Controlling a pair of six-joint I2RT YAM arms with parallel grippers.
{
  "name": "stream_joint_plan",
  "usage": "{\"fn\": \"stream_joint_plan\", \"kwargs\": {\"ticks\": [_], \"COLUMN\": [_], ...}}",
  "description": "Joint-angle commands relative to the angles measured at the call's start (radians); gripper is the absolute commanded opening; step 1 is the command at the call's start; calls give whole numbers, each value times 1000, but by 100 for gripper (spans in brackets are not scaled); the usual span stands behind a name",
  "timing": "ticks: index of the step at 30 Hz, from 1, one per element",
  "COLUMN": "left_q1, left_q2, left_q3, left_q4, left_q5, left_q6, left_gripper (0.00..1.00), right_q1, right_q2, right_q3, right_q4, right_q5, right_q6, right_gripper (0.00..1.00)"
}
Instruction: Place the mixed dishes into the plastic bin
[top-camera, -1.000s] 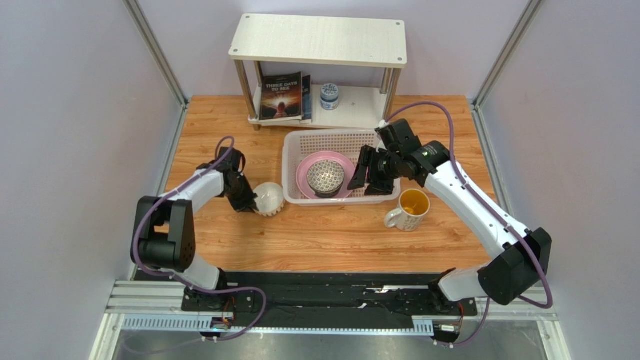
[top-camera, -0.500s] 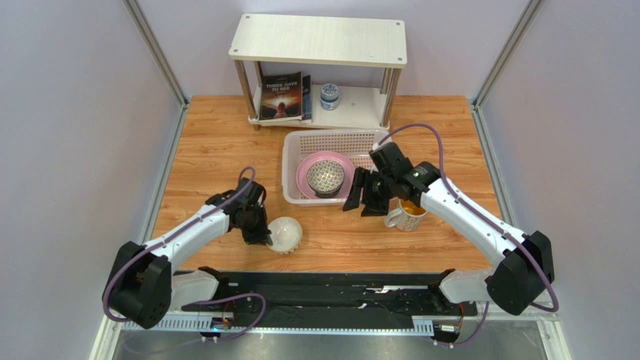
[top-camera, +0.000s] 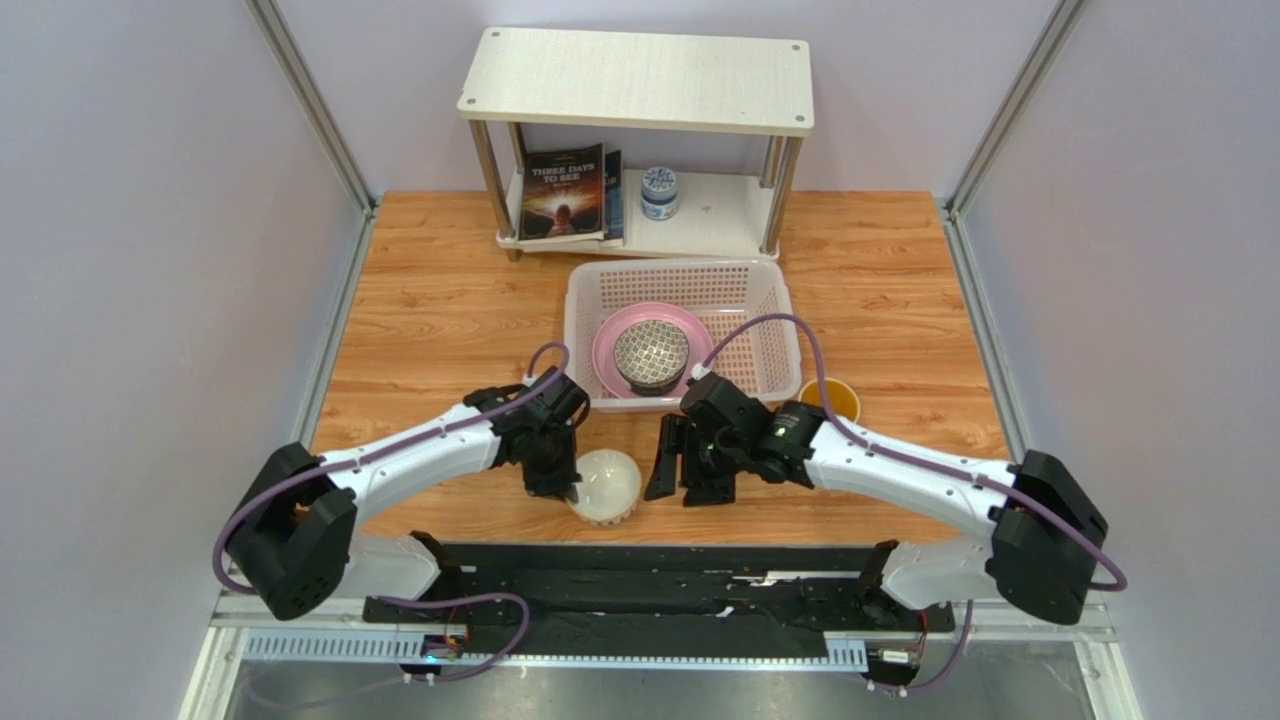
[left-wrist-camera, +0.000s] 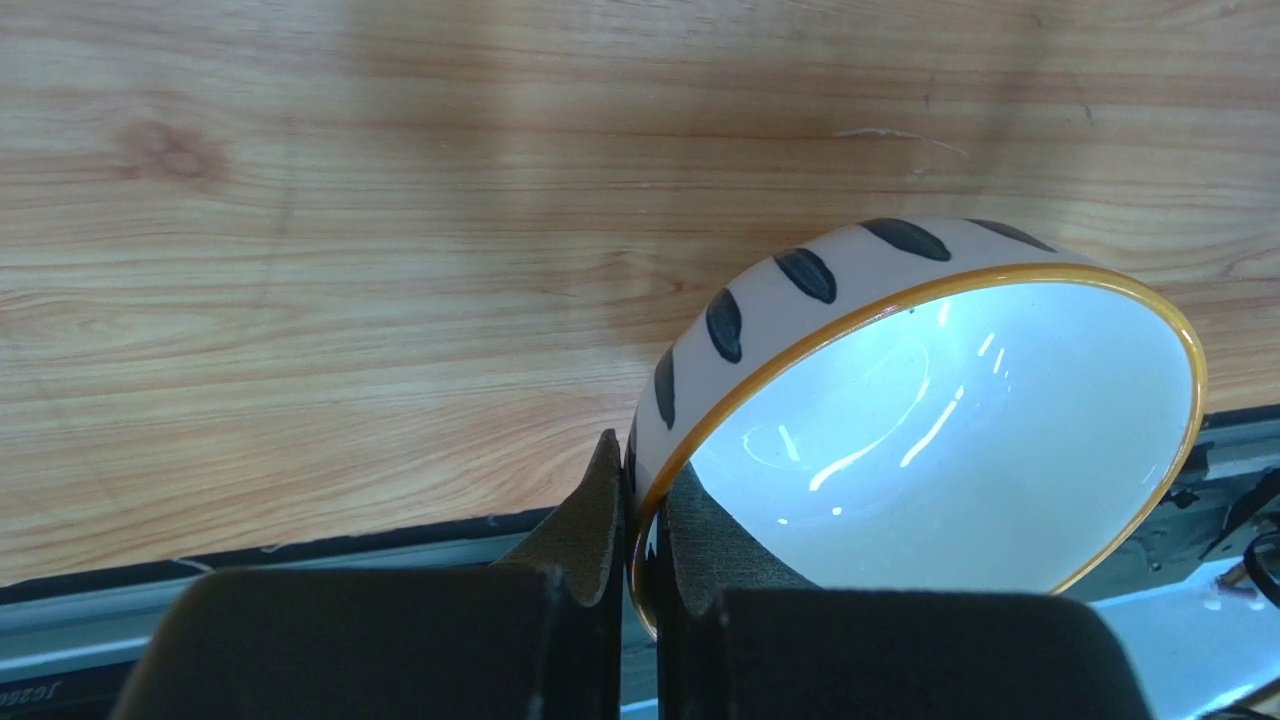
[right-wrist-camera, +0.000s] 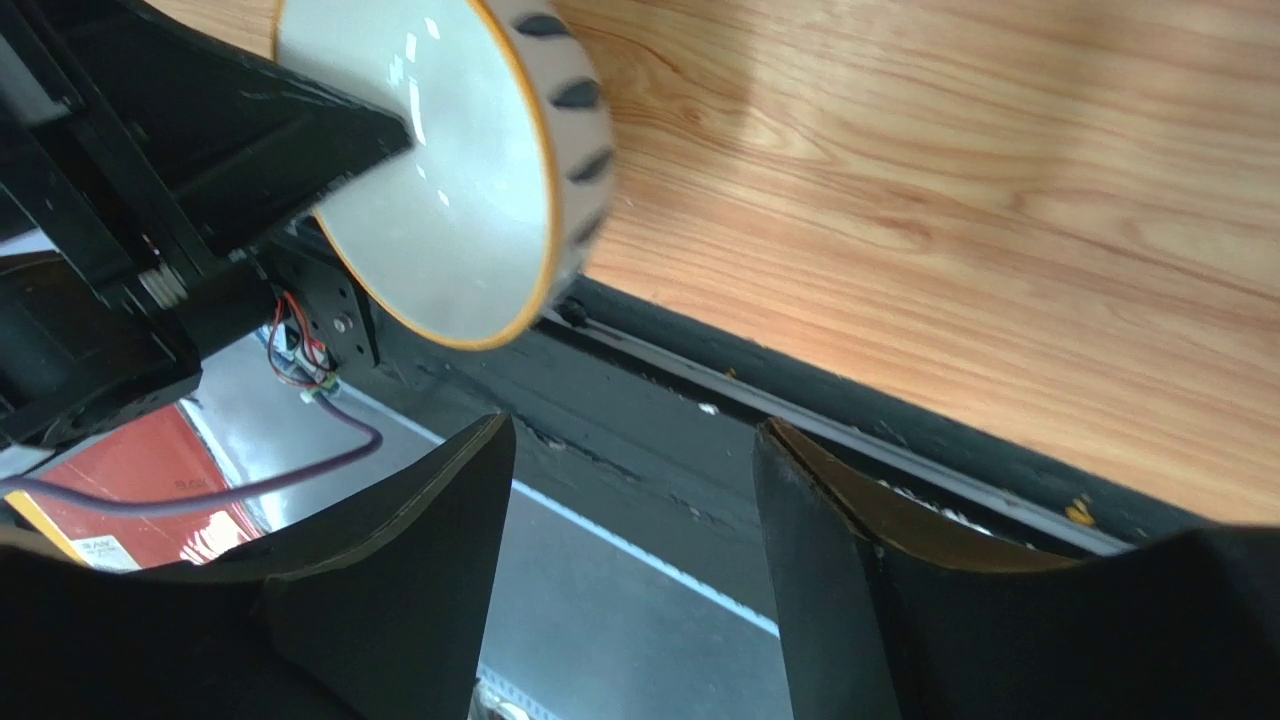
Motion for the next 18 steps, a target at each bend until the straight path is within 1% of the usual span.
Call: {"fn": "stream_joint_plan", "kwargs": {"ticks": [1, 4, 8, 11, 14, 15, 18], "left_q1": [-54, -83, -101, -111, -123, -127, -131], "left_q2": [35, 60, 84, 92, 78, 61, 14], "left_q3": [40, 48, 52, 57, 55, 52, 28], "left_q4": [44, 51, 61, 69, 67, 64, 63], "left_q5": [-20, -36, -45, -37, -30, -30, -30], "left_q6": [-62, -74, -76, -70, -67, -68, -85], "left_gripper": [0, 0, 0, 0, 2, 5, 8], "right_q1": [55, 93, 113, 121, 120, 120, 120], "right_q2": [91, 128, 213, 247, 261, 266, 277], "right_q3": [-1, 24, 42, 50, 38, 38, 44], "right_q4": [165, 179, 193, 191, 216, 219, 214], "right_q5": [56, 81, 91, 99, 99, 101, 111], "right_q6": [65, 76, 102, 122, 156, 160, 167], "right_gripper": [64, 64, 64, 64, 63, 63, 63]}}
